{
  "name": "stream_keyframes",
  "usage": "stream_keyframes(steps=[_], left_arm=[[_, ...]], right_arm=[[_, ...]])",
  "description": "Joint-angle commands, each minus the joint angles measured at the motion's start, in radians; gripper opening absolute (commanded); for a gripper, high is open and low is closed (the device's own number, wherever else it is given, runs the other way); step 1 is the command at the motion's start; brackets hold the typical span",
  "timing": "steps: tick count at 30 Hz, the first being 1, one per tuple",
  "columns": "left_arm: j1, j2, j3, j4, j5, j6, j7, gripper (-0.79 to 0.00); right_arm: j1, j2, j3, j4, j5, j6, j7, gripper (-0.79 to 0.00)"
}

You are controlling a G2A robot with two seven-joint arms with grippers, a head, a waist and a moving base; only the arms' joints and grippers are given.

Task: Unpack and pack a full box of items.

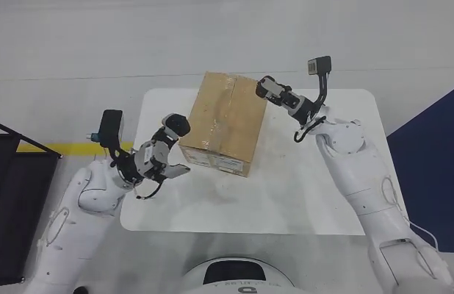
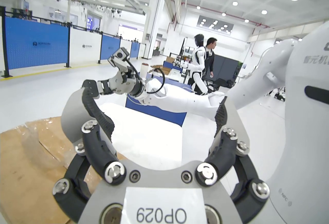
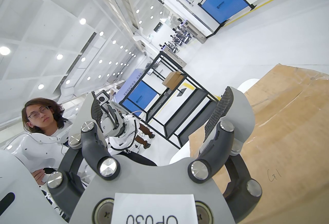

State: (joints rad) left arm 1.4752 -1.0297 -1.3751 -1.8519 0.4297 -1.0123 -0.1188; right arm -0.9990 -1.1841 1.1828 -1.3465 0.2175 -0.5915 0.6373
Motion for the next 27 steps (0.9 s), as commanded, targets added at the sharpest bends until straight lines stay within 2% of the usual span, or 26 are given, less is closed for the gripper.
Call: stream_keyframes(steps=[1, 9, 11, 14, 18, 23, 27], left_arm=[[0.000, 0.000, 0.000, 0.000, 0.000, 0.000, -0.064, 0.000], [0.016, -0.001, -0.013, 0.030, -0.015, 0.023, -0.038, 0.000], [0.013, 0.002, -0.058, 0.050, 0.109, 0.015, -0.047, 0.000], [0.029, -0.001, -0.083, 0.063, 0.227, 0.000, 0.006, 0.000], [0.024, -0.006, -0.092, 0.092, 0.465, 0.020, 0.057, 0.000], [-0.009, -0.025, -0.059, 0.153, 0.642, 0.114, 0.276, 0.000], [-0.065, -0.040, 0.017, 0.243, 0.769, 0.191, 0.378, 0.000]], right_arm=[[0.000, 0.000, 0.000, 0.000, 0.000, 0.000, 0.000, 0.000], [0.000, 0.000, 0.000, 0.000, 0.000, 0.000, 0.000, 0.000], [0.000, 0.000, 0.000, 0.000, 0.000, 0.000, 0.000, 0.000], [0.000, 0.000, 0.000, 0.000, 0.000, 0.000, 0.000, 0.000], [0.000, 0.000, 0.000, 0.000, 0.000, 0.000, 0.000, 0.000], [0.000, 0.000, 0.000, 0.000, 0.000, 0.000, 0.000, 0.000], [0.000, 0.000, 0.000, 0.000, 0.000, 0.000, 0.000, 0.000]])
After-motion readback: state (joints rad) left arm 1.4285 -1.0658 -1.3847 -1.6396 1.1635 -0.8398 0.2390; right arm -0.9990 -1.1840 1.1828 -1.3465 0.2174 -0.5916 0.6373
